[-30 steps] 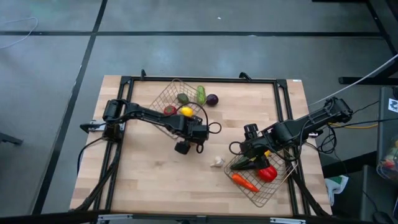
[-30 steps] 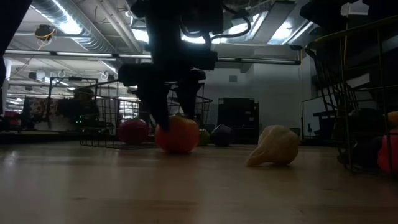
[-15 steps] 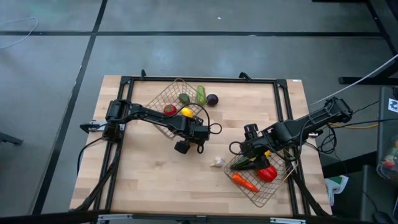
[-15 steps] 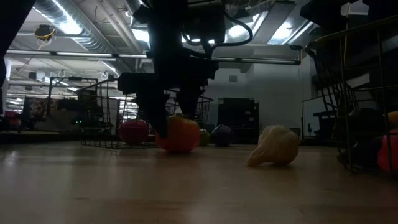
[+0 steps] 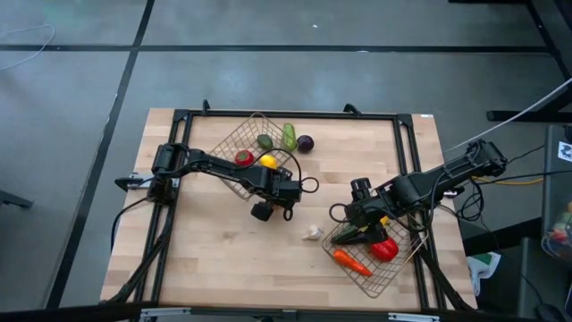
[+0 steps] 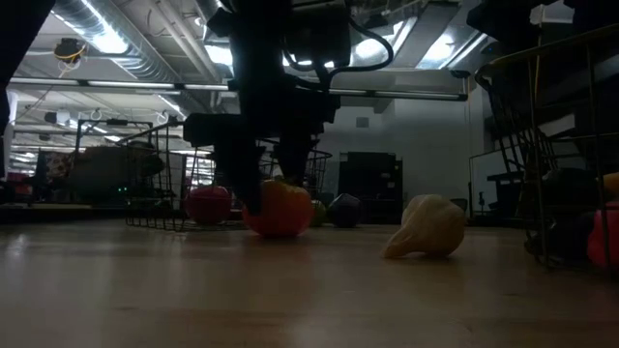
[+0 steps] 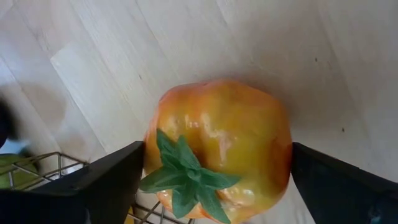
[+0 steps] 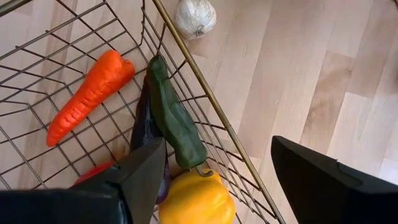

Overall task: Sort produce into baskets
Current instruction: Put the orange bell pepper into the wire basket

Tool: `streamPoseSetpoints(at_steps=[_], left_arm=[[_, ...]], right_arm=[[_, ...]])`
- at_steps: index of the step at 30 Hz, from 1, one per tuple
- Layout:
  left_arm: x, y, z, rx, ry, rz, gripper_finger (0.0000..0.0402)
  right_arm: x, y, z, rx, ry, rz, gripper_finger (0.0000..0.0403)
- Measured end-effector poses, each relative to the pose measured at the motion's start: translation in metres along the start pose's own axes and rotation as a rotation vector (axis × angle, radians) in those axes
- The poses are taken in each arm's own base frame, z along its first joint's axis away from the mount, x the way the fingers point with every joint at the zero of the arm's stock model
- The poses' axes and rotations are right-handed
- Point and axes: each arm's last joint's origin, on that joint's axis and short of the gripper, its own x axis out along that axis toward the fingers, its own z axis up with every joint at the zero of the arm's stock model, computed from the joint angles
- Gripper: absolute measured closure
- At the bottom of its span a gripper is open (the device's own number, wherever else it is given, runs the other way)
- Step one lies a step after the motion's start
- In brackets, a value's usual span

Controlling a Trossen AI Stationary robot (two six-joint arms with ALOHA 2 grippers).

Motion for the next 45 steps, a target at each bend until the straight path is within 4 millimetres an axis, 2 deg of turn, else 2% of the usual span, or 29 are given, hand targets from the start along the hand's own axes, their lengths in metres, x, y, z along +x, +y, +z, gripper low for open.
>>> streamPoseSetpoints(at_steps=[6,15,28,37,45], left_arm=[[0.000,0.000,0.000,0.000,-0.001,-0.001,0.0052],[0.000,0.000,0.000,-0.022,-0.004,-0.003,0.0050],[0.001,0.004,0.010,-0.201,-0.100,0.026,0.0050],[-0.013,0.014,0.019,-0.285,-0.157,0.038,0.0050],[-0.027,0.022,0.024,-0.285,-0.169,0.051,0.0050]], right_arm=[[0.000,0.000,0.000,0.000,0.000,0.000,0.0112],[0.000,0.000,0.000,0.000,0.000,0.000,0.0112],[0.000,0.000,0.000,-0.001,0.004,0.000,0.0112],[0.000,0.000,0.000,0.000,0.004,0.000,0.0112],[0.000,0.000,0.000,-0.001,0.003,0.000,0.0112]])
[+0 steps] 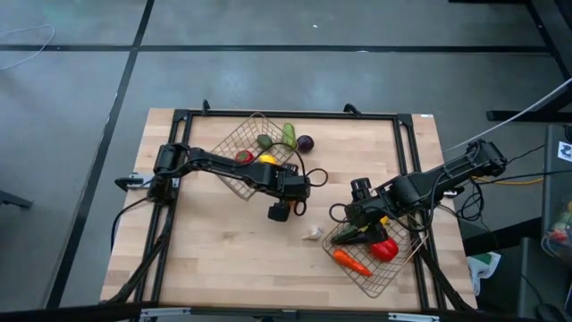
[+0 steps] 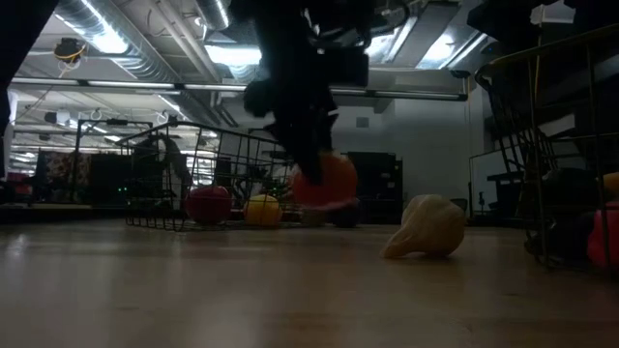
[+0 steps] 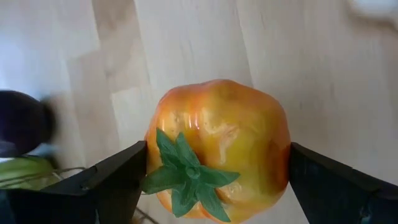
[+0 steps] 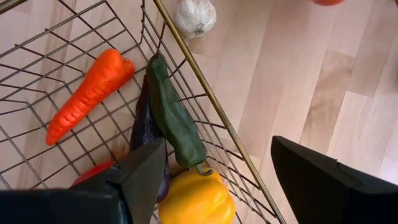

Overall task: Sort produce into baskets
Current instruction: Put the orange bell pepper into the wire basket

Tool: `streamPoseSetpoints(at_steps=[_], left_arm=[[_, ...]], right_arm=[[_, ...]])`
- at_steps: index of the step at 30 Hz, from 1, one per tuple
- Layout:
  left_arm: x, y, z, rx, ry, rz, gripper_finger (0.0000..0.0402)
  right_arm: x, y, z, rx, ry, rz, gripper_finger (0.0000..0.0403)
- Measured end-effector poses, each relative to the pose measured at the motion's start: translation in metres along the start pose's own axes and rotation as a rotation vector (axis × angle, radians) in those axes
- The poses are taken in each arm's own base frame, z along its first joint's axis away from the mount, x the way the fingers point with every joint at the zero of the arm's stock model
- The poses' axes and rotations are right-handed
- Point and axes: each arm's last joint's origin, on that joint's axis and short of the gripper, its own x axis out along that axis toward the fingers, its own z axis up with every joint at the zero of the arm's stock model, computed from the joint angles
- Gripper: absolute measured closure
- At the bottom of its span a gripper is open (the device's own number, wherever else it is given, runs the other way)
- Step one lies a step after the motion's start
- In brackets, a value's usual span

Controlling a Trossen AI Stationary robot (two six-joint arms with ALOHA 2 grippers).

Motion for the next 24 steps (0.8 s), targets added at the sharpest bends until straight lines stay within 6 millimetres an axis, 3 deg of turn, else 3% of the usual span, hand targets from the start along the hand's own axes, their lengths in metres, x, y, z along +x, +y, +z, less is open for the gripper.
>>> streamPoseSetpoints(at_steps=[13,18,24], left_arm=[[-0.070,0.033,0.023,-0.032,0.006,0.013,0.0050],[-0.089,0.056,0.014,-0.064,0.084,0.013,0.0050],[-0.095,0.084,-0.008,-0.156,0.209,0.010,0.0050]], right_arm=[[0.000,0.000,0.000,0.000,0.000,-0.001,0.0112],[0.000,0.000,0.000,0.000,0.001,-0.001,0.0112],[0.000,0.000,0.000,0.000,0.000,-0.002,0.0112]])
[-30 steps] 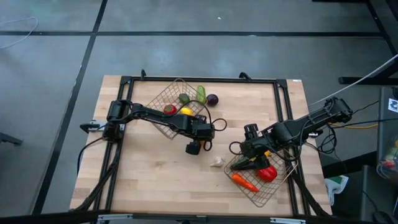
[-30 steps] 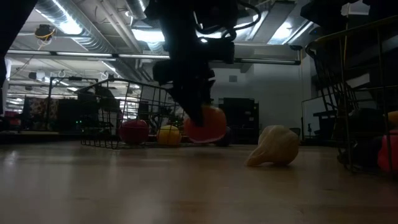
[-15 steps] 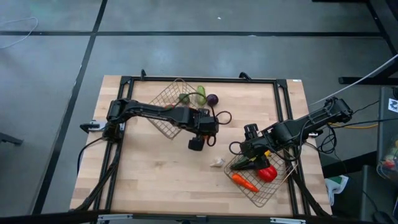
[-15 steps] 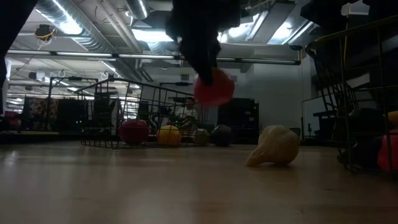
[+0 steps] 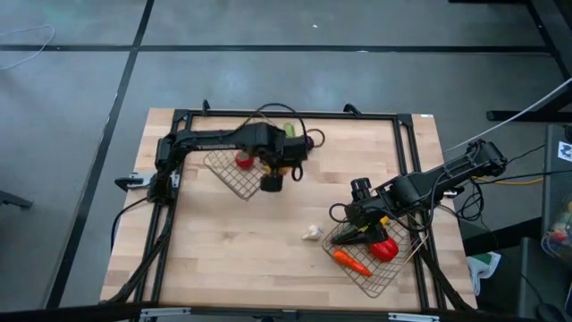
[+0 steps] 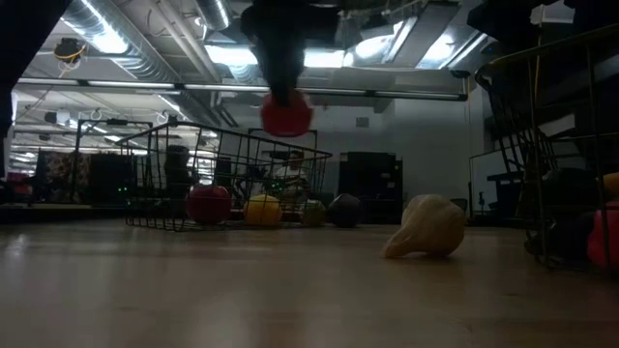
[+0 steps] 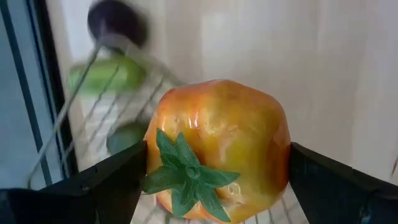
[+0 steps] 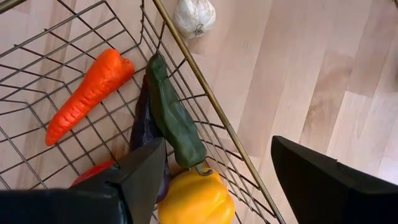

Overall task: Sort produce into baskets
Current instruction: Put the orange bell pepper into the wire basket

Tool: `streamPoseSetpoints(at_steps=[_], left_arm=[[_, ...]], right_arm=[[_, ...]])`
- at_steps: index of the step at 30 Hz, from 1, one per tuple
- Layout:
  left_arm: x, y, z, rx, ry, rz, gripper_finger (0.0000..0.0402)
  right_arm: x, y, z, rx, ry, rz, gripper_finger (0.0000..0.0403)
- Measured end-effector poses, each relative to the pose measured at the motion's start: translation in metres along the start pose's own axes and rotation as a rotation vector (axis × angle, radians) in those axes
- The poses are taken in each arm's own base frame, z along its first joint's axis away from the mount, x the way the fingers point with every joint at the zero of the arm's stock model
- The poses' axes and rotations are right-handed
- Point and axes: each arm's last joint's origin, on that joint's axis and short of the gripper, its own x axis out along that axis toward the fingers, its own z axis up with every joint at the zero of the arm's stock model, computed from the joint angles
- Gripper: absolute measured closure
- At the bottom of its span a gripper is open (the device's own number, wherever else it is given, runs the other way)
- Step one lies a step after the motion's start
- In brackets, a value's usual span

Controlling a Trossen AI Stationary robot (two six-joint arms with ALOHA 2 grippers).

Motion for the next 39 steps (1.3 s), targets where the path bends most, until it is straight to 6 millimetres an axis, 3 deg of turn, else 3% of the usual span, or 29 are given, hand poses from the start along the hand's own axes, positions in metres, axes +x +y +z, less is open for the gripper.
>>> streamPoseSetpoints(at_steps=[9,13,20,28,39], left_arm=[[0.003,0.041,-0.022,-0.147,0.110,0.000,0.0050],[0.018,0.050,-0.028,-0.224,0.148,-0.013,0.0050],[0.053,0.041,-0.041,-0.234,0.278,-0.043,0.0050],[0.085,0.024,-0.047,-0.232,0.303,-0.046,0.0050],[0.104,0.018,-0.053,-0.239,0.304,-0.054,0.0050]], right_arm=[[0.000,0.000,0.000,-0.001,0.002,-0.001,0.0112],[0.000,0.000,0.000,-0.001,0.004,0.004,0.0112],[0.000,0.001,-0.001,-0.030,0.015,0.023,0.0112],[0.000,0.001,-0.001,-0.030,0.016,0.023,0.0112],[0.000,0.001,-0.002,-0.031,0.018,0.023,0.0112]])
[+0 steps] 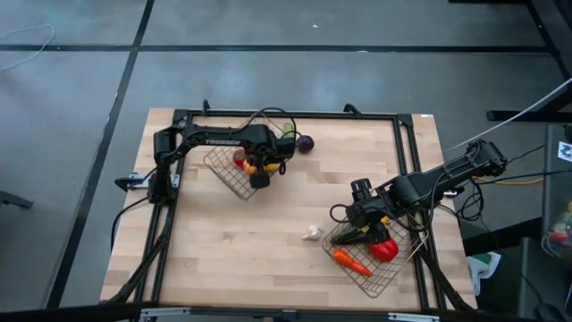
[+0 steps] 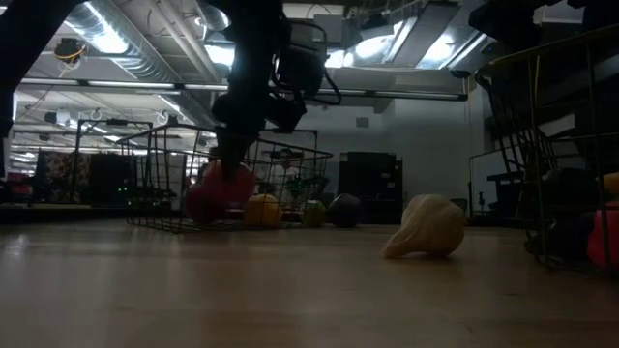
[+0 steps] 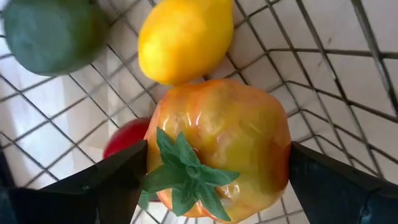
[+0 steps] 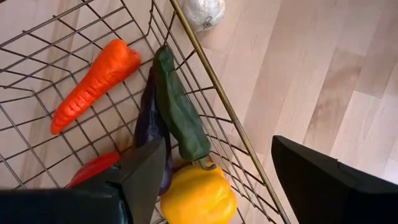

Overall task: Sort produce into baskets
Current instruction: Put the orange bell pepper into the wire basket, then put the purple avocado into the bottom basket

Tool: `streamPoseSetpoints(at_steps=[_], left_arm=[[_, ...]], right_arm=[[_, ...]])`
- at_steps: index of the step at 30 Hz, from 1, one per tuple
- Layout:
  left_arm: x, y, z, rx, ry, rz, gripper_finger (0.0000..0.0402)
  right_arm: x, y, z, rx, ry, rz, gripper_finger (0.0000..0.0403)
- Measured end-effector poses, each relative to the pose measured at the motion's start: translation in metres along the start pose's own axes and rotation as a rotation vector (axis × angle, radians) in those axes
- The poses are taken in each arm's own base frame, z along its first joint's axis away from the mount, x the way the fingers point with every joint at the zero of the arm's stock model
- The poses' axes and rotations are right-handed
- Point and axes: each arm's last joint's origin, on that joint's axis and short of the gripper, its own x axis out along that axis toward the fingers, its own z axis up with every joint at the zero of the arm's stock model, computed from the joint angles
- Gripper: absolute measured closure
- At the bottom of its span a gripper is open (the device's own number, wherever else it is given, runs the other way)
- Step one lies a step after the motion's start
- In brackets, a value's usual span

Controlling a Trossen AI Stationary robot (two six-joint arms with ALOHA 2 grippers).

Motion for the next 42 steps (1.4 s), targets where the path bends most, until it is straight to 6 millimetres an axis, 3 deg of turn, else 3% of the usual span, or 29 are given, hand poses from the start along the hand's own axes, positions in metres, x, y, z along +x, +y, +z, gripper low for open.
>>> streamPoseSetpoints(at_steps=[6,13,34,37,42], left_arm=[[0.001,-0.001,-0.001,0.027,0.009,-0.042,0.0047],[0.001,-0.004,-0.001,0.077,0.011,-0.083,0.0006],[0.001,-0.004,-0.001,0.058,0.007,-0.081,0.0007],[-0.005,-0.001,-0.003,0.052,-0.017,-0.079,0.0006],[-0.038,0.006,-0.020,0.088,-0.129,-0.071,0.0005]], right_arm=[[0.000,0.000,0.000,0.000,0.000,0.000,0.0112],[0.000,0.000,0.000,0.000,0.000,0.000,0.0112],[0.000,0.000,0.000,-0.001,-0.001,0.000,0.0112],[0.000,0.000,0.000,-0.001,-0.001,0.000,0.0112],[0.000,0.000,0.000,-0.001,-0.002,0.000,0.0112]])
